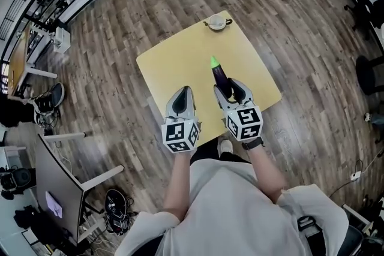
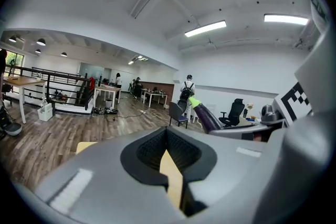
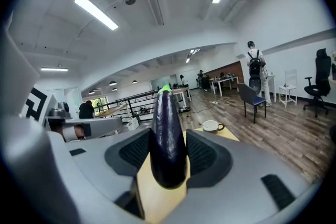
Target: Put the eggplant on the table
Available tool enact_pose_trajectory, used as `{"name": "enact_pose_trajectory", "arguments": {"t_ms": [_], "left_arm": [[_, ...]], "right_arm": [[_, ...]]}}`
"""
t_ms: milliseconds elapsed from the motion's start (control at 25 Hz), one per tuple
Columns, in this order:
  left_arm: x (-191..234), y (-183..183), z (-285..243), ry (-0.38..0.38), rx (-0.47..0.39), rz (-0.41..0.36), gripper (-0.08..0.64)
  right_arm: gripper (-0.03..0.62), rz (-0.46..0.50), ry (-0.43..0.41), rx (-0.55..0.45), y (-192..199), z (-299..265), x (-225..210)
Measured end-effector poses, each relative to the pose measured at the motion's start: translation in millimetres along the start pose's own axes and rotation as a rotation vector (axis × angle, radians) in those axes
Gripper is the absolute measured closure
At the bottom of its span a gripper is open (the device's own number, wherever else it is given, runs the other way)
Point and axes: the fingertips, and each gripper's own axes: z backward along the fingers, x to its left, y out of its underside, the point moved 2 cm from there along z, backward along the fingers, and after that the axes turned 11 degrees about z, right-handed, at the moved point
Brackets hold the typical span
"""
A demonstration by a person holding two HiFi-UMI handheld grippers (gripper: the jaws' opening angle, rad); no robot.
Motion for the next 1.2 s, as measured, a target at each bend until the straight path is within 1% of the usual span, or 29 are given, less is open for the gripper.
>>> {"name": "enact_pose_trajectory", "arguments": {"t_ms": [240, 440, 640, 880, 1200], "left_arm": [[29, 8, -37, 0.008, 0.042, 0.022, 0.551], [53, 16, -70, 0.023, 0.085, 0.006, 0.551], [71, 36, -95, 0.039, 0.136, 0.053, 0.551], [93, 56, -122, 0.016, 0.166, 0.073, 0.551], [108, 83, -143, 0.033, 0.222, 0.080, 0.551]], "right_arm": [[0.377, -0.012, 0.006, 0.074, 19, -44, -7], [0.377, -0.026, 0.017, 0.143, 37, -83, -14], [0.377, -0.041, 0.027, 0.223, 68, -112, -19], [0.377, -0.058, 0.042, 0.306, 105, -146, -30], [0.377, -0.052, 0.045, 0.413, 151, -179, -36]]}}
